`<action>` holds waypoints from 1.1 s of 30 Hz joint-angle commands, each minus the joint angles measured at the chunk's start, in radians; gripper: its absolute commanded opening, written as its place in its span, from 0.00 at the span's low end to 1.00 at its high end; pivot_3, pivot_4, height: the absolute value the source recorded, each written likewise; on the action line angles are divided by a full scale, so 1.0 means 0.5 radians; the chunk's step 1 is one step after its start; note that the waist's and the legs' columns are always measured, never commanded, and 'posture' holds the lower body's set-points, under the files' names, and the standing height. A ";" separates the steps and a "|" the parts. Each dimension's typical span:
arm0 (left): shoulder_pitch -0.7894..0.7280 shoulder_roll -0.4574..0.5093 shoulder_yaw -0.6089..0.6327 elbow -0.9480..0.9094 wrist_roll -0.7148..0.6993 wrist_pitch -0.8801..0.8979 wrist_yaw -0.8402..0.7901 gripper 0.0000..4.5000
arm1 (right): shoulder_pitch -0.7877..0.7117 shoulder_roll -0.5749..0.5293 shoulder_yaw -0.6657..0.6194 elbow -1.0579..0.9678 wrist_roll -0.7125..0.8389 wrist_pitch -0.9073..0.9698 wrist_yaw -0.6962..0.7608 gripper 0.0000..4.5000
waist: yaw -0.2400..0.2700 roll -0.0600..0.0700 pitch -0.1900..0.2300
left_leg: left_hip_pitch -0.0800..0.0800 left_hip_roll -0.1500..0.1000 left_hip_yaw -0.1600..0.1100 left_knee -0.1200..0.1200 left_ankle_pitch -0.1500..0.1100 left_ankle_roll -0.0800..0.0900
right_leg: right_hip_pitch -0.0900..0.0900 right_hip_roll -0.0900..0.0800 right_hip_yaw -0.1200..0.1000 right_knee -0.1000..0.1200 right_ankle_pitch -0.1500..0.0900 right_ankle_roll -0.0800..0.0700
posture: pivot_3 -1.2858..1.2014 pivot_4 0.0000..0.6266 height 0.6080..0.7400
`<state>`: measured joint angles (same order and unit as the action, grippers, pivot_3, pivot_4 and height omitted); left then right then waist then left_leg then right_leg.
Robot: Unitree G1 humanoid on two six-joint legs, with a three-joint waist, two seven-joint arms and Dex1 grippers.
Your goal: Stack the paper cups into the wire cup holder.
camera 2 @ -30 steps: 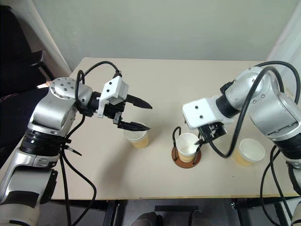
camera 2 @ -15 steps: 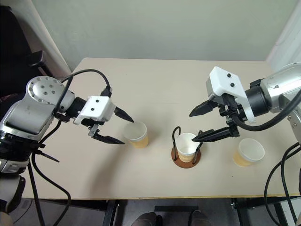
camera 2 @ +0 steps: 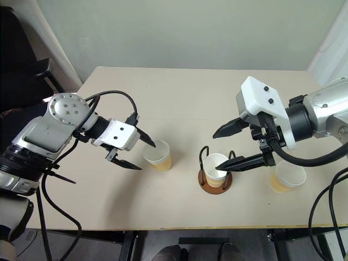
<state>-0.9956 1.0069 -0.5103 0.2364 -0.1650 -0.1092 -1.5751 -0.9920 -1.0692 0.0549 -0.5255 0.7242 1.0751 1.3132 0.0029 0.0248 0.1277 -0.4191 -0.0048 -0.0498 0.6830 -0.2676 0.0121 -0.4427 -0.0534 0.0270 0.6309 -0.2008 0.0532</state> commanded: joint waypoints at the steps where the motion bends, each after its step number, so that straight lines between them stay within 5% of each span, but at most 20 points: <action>1: 0.018 -0.002 0.018 -0.050 0.004 -0.035 -0.079 0.91 | 0.010 -0.043 -0.091 -0.048 0.051 -0.039 -0.033 0.81 | -0.001 0.000 0.000 | 0.000 0.000 0.000 0.000 0.000 0.000 | 0.000 0.000 0.000 0.000 0.000 0.000 | 0.52 0.24 1.00; 7: 0.086 -0.017 -0.016 -0.070 0.055 -0.112 -0.079 0.91 | 0.045 -0.053 -0.121 -0.031 0.066 -0.090 -0.095 0.81 | -0.001 0.000 0.000 | 0.000 0.000 0.001 0.000 0.000 0.000 | -0.001 0.000 0.000 0.001 0.000 0.000 | 0.52 0.24 1.00; 10: 0.108 -0.066 0.002 -0.012 0.144 -0.192 -0.079 0.78 | 0.061 -0.060 -0.137 -0.033 0.087 -0.097 -0.119 0.82 | -0.001 0.000 0.000 | 0.000 0.000 0.001 0.001 0.000 0.000 | 0.000 0.000 0.000 0.001 0.000 0.000 | 0.52 0.24 1.00; 20: 0.110 -0.191 0.073 0.066 0.242 -0.201 -0.075 0.02 | 0.114 -0.030 -0.219 -0.008 0.201 -0.100 -0.209 0.82 | 0.000 0.000 0.000 | 0.000 0.000 0.001 0.003 0.000 0.000 | -0.001 0.000 0.000 0.007 0.000 0.000 | 0.52 0.24 1.00; 28: -0.007 -0.168 0.073 -0.047 0.049 0.032 -0.079 0.01 | 0.363 -0.019 -0.432 -0.016 0.267 -0.226 -0.289 0.82 | 0.004 -0.001 -0.001 | -0.001 0.000 0.001 0.004 0.000 0.000 | -0.001 0.000 0.000 0.006 0.000 0.001 | 0.52 0.24 1.00; 33: -0.223 -0.186 0.017 -0.029 -0.083 0.120 -0.079 0.01 | 0.606 -0.197 -0.576 -0.084 0.349 -0.123 -0.272 0.82 | 0.013 -0.001 -0.001 | -0.002 0.000 0.001 0.004 0.000 0.000 | -0.001 -0.001 0.000 0.006 0.001 0.002 | 0.52 0.24 1.00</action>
<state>-1.0575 0.9099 -0.5114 0.2349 -0.1733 -0.0629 -1.5809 -0.7045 -1.1308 -0.1622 -0.5360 0.8660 0.9979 1.1686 0.0094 0.0241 0.1273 -0.4199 -0.0048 -0.0491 0.6847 -0.2676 0.0121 -0.4432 -0.0539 0.0271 0.6337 -0.2003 0.0540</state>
